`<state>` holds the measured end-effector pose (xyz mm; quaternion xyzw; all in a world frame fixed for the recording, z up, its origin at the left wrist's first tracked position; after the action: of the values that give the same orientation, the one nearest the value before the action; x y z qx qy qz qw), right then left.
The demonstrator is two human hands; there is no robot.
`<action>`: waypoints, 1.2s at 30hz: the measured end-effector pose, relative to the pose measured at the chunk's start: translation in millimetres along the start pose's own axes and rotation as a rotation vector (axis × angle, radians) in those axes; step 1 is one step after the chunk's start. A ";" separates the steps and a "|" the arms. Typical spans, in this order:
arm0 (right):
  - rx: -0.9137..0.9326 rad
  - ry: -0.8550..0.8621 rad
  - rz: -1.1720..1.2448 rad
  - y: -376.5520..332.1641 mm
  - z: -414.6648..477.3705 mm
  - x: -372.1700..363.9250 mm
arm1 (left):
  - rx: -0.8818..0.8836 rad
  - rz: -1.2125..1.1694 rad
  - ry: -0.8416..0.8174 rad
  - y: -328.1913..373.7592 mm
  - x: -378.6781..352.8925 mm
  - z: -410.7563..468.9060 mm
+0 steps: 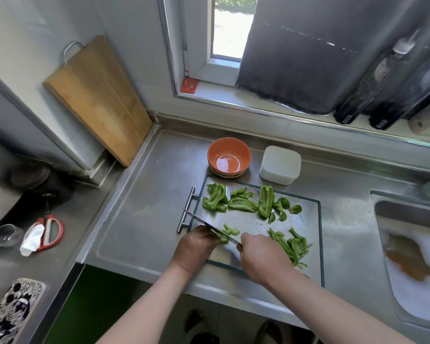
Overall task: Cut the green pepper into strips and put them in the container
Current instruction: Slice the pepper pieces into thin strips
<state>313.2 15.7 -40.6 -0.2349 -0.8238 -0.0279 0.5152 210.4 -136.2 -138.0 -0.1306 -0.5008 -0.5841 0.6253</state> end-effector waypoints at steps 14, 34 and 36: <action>-0.077 -0.021 0.030 0.4 1.3 -14.4 | 0.010 -0.008 0.055 -2.6 1.4 0.0; -0.145 -0.075 0.112 33.8 0.1 -20.5 | 0.042 0.030 -0.007 10.9 8.3 -2.7; -0.179 -0.066 0.137 51.8 -4.3 -18.2 | 0.076 -0.005 -0.023 13.2 5.4 -2.3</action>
<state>344.8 53.9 -64.5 -0.3366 -0.8164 -0.0584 0.4656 221.8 -137.3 -129.3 -0.1118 -0.5301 -0.5647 0.6225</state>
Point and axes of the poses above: each hand's wrist, its own z-axis towards the middle knuckle, its own x-axis out of the back of the hand, y = z × x, the point moved 2 cm from there along z, towards the middle knuckle, and after that the axes turned 1 degree about -z, right-handed, at the moved point
